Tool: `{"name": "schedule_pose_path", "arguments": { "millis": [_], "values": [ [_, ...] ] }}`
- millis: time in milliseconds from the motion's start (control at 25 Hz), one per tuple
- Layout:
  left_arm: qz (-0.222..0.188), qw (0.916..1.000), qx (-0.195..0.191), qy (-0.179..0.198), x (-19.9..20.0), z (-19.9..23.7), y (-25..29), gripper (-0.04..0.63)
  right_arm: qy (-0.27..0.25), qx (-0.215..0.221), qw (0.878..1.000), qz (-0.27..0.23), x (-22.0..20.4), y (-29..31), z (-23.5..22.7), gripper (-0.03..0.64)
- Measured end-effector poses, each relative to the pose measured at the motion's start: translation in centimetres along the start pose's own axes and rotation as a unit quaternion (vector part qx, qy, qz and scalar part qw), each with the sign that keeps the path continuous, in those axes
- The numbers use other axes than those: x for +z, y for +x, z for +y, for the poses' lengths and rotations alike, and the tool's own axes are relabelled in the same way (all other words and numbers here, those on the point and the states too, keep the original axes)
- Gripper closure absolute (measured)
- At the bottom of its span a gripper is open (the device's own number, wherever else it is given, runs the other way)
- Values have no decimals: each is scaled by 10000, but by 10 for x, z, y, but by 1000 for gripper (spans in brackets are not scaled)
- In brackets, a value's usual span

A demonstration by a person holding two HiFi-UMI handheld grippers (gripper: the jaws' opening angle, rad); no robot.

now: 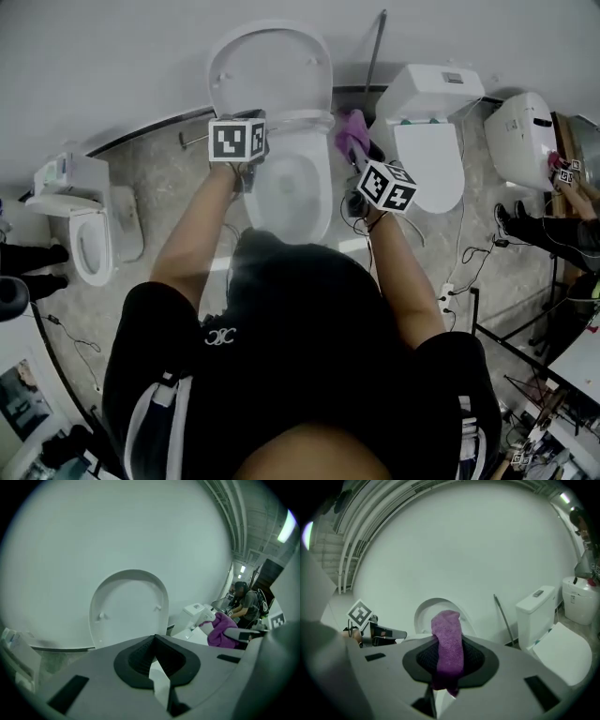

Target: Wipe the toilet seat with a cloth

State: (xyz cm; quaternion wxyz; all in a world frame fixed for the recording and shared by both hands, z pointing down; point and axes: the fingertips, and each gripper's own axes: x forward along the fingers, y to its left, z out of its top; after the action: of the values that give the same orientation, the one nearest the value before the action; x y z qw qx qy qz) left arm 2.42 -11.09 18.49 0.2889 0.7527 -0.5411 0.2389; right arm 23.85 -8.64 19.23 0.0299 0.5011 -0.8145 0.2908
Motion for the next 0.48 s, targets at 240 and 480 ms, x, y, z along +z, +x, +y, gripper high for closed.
{"name": "schedule_pose_path", "arguments": {
  "millis": [240,480],
  "values": [
    [282,9990,-149,-298,-66,-35,-25,586,-45,269,9993,267,-24,2,-1,537],
    [881,9939,-324,-585,-142,-61,-39,586,-80,330,9978,575,-54,-1,-14,537]
  ]
}}
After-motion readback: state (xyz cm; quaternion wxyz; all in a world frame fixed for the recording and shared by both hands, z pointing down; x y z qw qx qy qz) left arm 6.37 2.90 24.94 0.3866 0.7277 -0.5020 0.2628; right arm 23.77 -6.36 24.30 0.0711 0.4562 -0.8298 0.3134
